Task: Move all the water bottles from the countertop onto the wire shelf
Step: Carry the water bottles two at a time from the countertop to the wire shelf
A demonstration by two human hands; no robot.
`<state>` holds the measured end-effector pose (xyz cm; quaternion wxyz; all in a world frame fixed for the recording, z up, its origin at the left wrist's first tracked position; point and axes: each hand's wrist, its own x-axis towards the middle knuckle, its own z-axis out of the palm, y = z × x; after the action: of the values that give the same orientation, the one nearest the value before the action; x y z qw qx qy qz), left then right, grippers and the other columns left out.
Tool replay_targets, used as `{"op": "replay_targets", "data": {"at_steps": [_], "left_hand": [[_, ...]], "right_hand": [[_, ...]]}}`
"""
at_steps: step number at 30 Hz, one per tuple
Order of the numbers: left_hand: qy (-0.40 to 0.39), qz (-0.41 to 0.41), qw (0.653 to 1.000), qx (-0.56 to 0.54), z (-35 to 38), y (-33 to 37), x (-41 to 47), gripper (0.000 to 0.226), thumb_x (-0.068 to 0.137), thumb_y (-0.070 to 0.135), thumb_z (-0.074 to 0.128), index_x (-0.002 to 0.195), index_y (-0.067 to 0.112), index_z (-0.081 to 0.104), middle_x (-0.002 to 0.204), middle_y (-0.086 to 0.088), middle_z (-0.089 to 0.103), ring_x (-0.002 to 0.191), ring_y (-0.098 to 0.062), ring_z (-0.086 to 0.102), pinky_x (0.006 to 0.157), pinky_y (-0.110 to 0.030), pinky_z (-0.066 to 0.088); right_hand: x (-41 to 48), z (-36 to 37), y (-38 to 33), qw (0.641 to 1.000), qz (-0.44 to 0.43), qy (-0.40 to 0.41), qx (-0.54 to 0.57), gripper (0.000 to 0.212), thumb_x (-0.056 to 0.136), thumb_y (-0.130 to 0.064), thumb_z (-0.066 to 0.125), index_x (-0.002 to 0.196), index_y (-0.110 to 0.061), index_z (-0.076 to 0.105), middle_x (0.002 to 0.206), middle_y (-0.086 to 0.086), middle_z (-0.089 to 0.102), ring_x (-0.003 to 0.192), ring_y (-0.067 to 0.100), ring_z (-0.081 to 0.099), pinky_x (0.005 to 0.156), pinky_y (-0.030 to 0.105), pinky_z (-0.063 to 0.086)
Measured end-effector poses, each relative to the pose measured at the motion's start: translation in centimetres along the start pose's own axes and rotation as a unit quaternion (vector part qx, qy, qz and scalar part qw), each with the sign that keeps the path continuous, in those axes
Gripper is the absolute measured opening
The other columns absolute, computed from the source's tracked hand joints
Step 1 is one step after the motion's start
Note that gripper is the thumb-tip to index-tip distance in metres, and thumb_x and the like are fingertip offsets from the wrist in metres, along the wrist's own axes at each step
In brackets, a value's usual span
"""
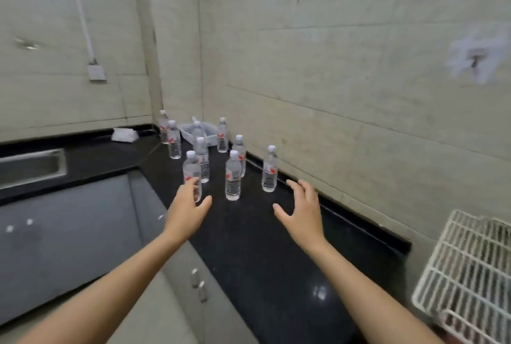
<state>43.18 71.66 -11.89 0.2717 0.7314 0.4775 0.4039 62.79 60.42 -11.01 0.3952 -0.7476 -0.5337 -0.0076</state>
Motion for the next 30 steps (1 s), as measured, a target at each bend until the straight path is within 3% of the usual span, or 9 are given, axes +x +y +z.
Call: {"op": "replay_targets", "data": {"at_steps": [5,10,19,25,30], "left_hand": [[0.078,-0.079,0.993,0.027,-10.4,-9.5,1.9,0.049,0.087,0.017,0.056,0.132,0.008,0.04,0.125,-0.016,0.049,0.101,-0.03,0.055,0.09,-0.044,0.046],[0.129,-0.142,0.981,0.021,-15.8,-16.6,2.4,0.049,0.088,0.016,0.055,0.133,0.008,0.039,0.125,-0.016,0.049,0.1,-0.029,0.054,0.089,-0.043,0.046],[0.188,-0.188,0.962,0.061,-20.8,-26.3,11.0,0.048,0.087,0.013,0.056,0.131,0.006,0.04,0.122,-0.015,0.051,0.093,-0.028,0.053,0.086,-0.037,0.042],[0.215,-0.21,0.95,0.081,-23.2,-30.9,22.1,0.049,0.086,0.017,0.056,0.132,0.011,0.04,0.122,-0.011,0.052,0.094,-0.026,0.055,0.097,-0.048,0.041],[0.224,-0.222,0.948,0.049,-22.9,-34.9,28.5,0.047,0.087,0.016,0.055,0.132,0.012,0.04,0.115,-0.006,0.05,0.095,-0.024,0.053,0.085,-0.04,0.045]], "right_hand": [[1.3,11.1,-8.4,0.995,-0.038,-0.079,0.038,0.062,0.084,-0.03,0.061,0.138,-0.015,0.036,0.147,0.01,0.027,0.136,0.022,0.024,0.11,0.029,0.021],[3.4,19.8,-13.6,0.984,-0.075,-0.154,0.042,0.061,0.085,-0.032,0.059,0.138,-0.017,0.034,0.147,0.007,0.026,0.136,0.021,0.024,0.109,0.029,0.022],[12.8,34.5,-18.0,0.969,-0.092,-0.217,0.069,0.062,0.086,-0.032,0.058,0.14,-0.017,0.031,0.148,0.01,0.024,0.137,0.025,0.023,0.11,0.034,0.024],[23.1,42.9,-19.9,0.967,-0.066,-0.226,0.103,0.062,0.085,-0.032,0.058,0.139,-0.015,0.033,0.146,0.01,0.027,0.136,0.023,0.024,0.111,0.035,0.028],[29.8,49.8,-21.3,0.967,-0.063,-0.236,0.078,0.062,0.085,-0.032,0.058,0.139,-0.015,0.032,0.144,0.01,0.03,0.132,0.025,0.029,0.107,0.037,0.033]]}}
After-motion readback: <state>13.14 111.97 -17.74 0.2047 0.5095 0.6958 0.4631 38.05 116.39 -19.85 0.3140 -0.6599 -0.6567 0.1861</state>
